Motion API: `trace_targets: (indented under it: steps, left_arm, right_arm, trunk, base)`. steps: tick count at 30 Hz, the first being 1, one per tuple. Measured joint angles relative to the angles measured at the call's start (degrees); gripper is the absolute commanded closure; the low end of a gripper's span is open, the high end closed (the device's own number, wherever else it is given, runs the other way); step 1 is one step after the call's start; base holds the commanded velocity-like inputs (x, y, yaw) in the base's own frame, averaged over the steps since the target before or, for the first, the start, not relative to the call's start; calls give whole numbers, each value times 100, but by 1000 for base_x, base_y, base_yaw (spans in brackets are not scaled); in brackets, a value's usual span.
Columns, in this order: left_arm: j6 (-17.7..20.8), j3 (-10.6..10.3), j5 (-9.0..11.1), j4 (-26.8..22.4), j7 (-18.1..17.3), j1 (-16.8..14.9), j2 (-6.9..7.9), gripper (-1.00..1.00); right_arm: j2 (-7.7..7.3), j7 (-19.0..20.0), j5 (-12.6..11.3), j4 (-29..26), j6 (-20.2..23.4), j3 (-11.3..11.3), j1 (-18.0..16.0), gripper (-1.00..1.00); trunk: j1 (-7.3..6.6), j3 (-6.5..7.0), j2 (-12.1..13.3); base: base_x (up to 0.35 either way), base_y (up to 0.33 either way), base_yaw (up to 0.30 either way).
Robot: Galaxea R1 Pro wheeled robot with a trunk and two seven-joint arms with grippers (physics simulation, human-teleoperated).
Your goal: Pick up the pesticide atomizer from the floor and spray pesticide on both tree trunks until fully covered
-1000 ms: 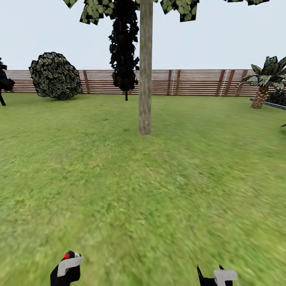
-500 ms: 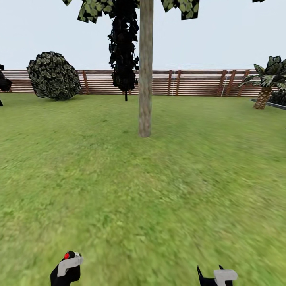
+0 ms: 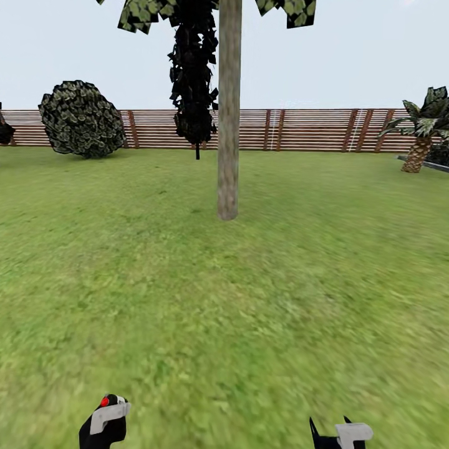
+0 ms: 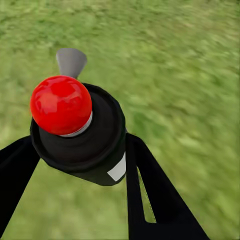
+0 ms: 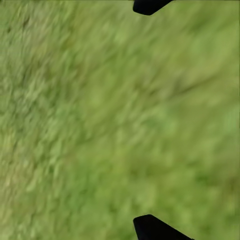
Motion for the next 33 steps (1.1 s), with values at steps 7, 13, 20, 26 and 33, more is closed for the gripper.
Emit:
trace_targets:
  steps: [7,13,20,26,33]
  left_arm:
    - [0,0,0,0,-1,2,0,100]
    - [0,0,0,0,-1,2,0,100]
    - [0,0,0,0,0,1,-2,100]
    - [0,0,0,0,2,1,2,100]
    - [0,0,0,0,1,0,2,100]
  right_arm:
    - [0,0,0,0,0,0,0,-100]
    - [0,0,-1,-2,0,0,0,-100]
    - [0,0,-2,-8,0,0,1,-100]
    - [0,0,-2,-9,0,0,-4,-100]
    - [0,0,-4,-9,0,-1,1,-100]
  trunk:
    - [0,0,0]
    - [0,0,0]
    - [0,0,0]
    - [0,0,0]
    - [0,0,0]
  base:
    - [338,0,0]
    - [338,0,0]
    - [338,0,0]
    - [338,0,0]
    - [338,0,0]
